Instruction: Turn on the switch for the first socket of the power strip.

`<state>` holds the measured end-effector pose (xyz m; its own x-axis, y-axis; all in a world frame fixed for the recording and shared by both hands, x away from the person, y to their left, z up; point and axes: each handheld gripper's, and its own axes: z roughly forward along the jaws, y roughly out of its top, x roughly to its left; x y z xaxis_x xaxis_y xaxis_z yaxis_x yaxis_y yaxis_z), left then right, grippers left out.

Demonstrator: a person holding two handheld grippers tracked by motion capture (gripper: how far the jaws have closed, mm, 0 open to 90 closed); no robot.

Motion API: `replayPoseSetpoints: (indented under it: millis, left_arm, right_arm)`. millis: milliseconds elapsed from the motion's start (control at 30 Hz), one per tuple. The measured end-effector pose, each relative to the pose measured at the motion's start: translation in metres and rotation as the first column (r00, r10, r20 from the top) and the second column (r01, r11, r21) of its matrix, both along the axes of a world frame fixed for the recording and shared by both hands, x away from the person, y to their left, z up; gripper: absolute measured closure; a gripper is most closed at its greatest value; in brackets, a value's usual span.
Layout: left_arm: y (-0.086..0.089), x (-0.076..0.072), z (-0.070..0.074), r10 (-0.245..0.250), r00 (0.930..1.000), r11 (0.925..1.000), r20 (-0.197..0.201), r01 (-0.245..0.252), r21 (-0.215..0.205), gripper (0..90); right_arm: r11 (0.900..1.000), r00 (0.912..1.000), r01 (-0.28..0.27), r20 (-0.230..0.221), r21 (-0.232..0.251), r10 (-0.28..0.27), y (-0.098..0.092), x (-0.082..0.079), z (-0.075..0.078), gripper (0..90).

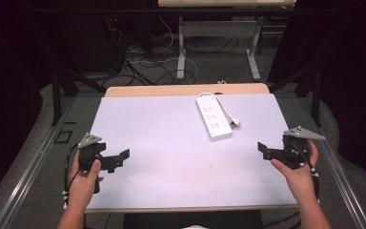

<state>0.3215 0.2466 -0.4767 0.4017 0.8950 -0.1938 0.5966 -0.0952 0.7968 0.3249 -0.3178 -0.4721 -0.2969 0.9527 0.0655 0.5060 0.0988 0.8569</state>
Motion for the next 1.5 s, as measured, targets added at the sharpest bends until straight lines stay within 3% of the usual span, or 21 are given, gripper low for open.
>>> replayPoseSetpoints:
  millis: [200,367,500,633,767,1200,1500]
  left_arm:
    - [-0.004,0.001,-0.002,-0.009,0.9999,0.9995,-0.005,0.009,0.029,0.7]
    - [-0.004,0.000,-0.003,-0.012,0.9998,0.9994,-0.016,0.012,0.033,0.7]
    - [-0.003,0.000,-0.004,0.007,1.0000,0.9998,-0.003,-0.007,0.019,0.8]
    - [-0.002,-0.002,-0.002,0.012,0.9999,0.9999,0.009,-0.012,0.005,1.1]
    - [-0.002,-0.003,0.001,0.002,1.0000,0.9999,-0.001,-0.002,0.010,1.2]
    - [-0.004,-0.003,0.000,0.011,0.9999,0.9999,0.013,-0.011,0.005,1.9]
    - [-0.003,-0.004,0.001,0.008,0.9999,0.9999,0.012,-0.008,0.008,2.0]
  right_arm:
    - [1.000,0.9999,0.010,-0.004,0.006,-0.010,-0.002,0.001,-0.007,1.5]
    - [1.000,1.0000,0.010,0.003,0.003,-0.010,-0.002,0.002,-0.009,1.4]
    - [1.000,0.9999,0.005,0.011,-0.002,-0.005,0.001,0.002,-0.008,0.8]
    - [1.000,0.9997,0.000,0.024,0.001,0.000,0.006,0.005,-0.004,0.0]
    - [1.000,0.9996,-0.026,0.008,-0.002,0.026,0.010,0.008,0.002,0.0]
    - [0.993,0.9949,-0.099,-0.027,-0.071,0.097,0.023,0.018,0.023,2.1]
    - [0.989,0.9906,-0.132,-0.044,-0.059,0.130,0.030,0.029,0.033,2.8]
